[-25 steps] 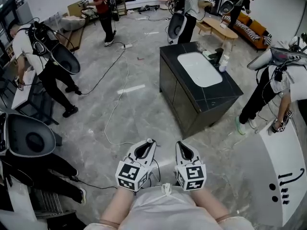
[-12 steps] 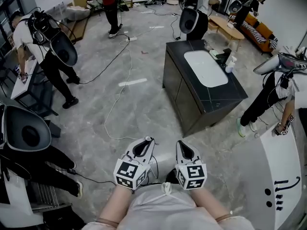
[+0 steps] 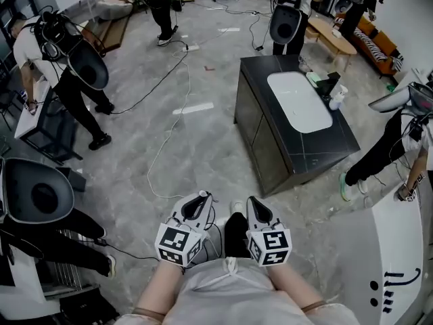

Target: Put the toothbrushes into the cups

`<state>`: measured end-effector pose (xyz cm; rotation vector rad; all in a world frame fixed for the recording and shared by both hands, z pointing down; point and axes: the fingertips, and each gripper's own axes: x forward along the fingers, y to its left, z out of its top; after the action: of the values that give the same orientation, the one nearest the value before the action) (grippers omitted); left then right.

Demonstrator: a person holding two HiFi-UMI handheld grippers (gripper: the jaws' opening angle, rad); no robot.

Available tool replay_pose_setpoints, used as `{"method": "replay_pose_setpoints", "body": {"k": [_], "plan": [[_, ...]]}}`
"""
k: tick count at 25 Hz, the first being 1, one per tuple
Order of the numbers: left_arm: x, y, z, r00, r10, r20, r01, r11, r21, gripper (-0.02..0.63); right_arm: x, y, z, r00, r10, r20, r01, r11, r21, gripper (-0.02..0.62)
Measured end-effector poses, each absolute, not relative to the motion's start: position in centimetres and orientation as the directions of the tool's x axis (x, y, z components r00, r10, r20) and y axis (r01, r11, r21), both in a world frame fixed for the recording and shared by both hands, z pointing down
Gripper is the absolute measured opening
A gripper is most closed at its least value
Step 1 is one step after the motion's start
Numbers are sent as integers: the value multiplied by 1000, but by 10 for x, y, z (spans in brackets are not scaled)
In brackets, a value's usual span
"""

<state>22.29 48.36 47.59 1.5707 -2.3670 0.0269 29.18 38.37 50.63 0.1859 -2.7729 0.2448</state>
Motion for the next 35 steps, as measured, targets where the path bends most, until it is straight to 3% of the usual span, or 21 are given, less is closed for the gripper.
{"method": "replay_pose_setpoints", "body": {"k": [12,20,28,35], "plan": [[81,348,457,-399,-880,259,-893,437,110,34,147,241,492,-944,-60,324,-127,974,-190,26],[23,271,452,-369,-897,245,-900,410,145,34,93,174,493,-938,-69,341,-145,969,-203,26],[-2,196,459,-255,-932,258,-940,301,161,34,76,121,504,-922,-138,362,-232,946,-227,26],[-34,113,465,-93,-961,259,-976,139,166,34,59,55,519,-875,-287,389,-390,895,-218,26]]}}
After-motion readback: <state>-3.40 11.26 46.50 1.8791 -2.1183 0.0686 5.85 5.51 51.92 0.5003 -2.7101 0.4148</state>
